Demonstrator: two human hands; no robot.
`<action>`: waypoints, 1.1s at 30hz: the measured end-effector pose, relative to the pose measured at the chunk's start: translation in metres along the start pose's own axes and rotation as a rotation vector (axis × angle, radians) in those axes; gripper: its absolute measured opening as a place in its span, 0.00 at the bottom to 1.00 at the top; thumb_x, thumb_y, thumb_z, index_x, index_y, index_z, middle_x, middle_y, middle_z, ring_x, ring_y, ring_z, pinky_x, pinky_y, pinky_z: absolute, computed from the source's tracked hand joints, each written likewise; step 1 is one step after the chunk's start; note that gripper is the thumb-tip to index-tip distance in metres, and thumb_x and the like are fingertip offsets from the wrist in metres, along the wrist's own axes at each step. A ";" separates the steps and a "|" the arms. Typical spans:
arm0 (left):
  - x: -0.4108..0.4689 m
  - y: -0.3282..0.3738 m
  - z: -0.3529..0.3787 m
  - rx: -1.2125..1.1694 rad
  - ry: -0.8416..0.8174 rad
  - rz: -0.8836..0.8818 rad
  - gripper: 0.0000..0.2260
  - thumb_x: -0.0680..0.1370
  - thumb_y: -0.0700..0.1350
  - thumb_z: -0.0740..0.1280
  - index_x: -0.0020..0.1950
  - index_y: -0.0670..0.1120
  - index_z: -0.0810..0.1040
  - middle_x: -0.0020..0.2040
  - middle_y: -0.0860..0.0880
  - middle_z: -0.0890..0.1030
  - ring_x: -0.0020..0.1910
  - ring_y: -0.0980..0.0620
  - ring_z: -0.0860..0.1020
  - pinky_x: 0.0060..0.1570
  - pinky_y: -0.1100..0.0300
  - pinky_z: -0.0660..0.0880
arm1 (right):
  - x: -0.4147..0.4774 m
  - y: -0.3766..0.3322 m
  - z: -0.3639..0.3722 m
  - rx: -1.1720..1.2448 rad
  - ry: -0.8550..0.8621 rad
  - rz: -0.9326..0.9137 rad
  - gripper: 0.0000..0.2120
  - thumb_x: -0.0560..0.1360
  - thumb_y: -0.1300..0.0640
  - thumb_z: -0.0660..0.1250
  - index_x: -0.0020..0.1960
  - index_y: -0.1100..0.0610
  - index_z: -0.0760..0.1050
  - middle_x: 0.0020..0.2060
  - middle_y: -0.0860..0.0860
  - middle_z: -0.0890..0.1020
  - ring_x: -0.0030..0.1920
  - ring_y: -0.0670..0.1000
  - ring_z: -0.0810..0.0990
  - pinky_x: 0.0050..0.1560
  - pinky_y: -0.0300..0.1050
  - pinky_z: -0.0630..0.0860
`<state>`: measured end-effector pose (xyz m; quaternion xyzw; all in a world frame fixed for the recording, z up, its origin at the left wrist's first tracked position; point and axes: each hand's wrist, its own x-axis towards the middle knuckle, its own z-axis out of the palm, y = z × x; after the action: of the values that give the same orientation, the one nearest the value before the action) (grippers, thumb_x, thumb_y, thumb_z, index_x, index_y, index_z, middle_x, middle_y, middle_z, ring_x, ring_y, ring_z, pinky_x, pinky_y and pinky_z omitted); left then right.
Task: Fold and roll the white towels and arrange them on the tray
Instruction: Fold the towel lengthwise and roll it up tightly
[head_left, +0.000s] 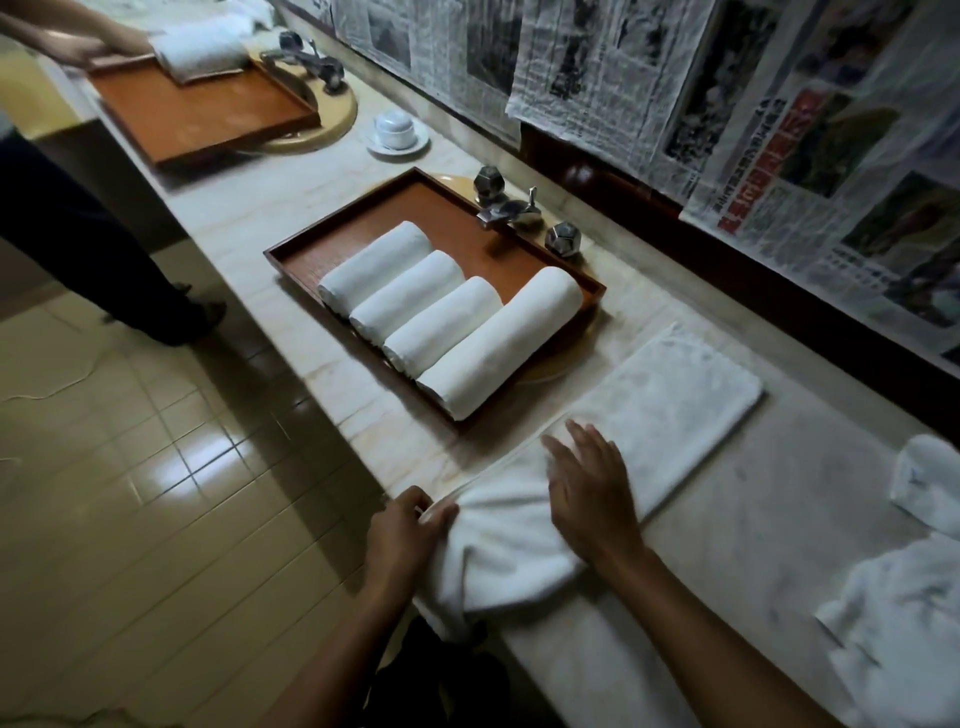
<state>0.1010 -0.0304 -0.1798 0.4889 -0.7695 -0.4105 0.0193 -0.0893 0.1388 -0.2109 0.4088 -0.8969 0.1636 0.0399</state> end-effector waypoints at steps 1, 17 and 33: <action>0.000 0.000 -0.001 0.005 0.009 0.010 0.12 0.75 0.56 0.74 0.40 0.50 0.79 0.36 0.53 0.82 0.37 0.58 0.78 0.32 0.61 0.72 | -0.005 -0.012 0.005 0.020 -0.007 -0.024 0.22 0.79 0.51 0.57 0.71 0.50 0.76 0.73 0.57 0.74 0.74 0.61 0.71 0.72 0.62 0.67; -0.007 -0.065 -0.067 0.022 -0.376 0.219 0.12 0.79 0.52 0.73 0.36 0.54 0.80 0.31 0.60 0.79 0.30 0.63 0.73 0.32 0.64 0.66 | -0.020 -0.009 0.021 -0.077 -0.190 -0.085 0.26 0.84 0.43 0.49 0.82 0.42 0.58 0.82 0.48 0.57 0.82 0.52 0.55 0.80 0.61 0.52; -0.036 -0.139 -0.061 0.239 0.034 0.056 0.03 0.79 0.44 0.70 0.52 0.51 0.79 0.45 0.53 0.79 0.44 0.52 0.77 0.40 0.56 0.72 | -0.016 -0.015 0.018 0.018 -0.219 -0.090 0.26 0.82 0.43 0.51 0.79 0.44 0.65 0.81 0.51 0.63 0.81 0.54 0.58 0.77 0.63 0.55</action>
<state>0.2485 -0.0655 -0.2161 0.4730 -0.8257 -0.3070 -0.0148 -0.0667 0.1351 -0.2277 0.4645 -0.8751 0.1243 -0.0547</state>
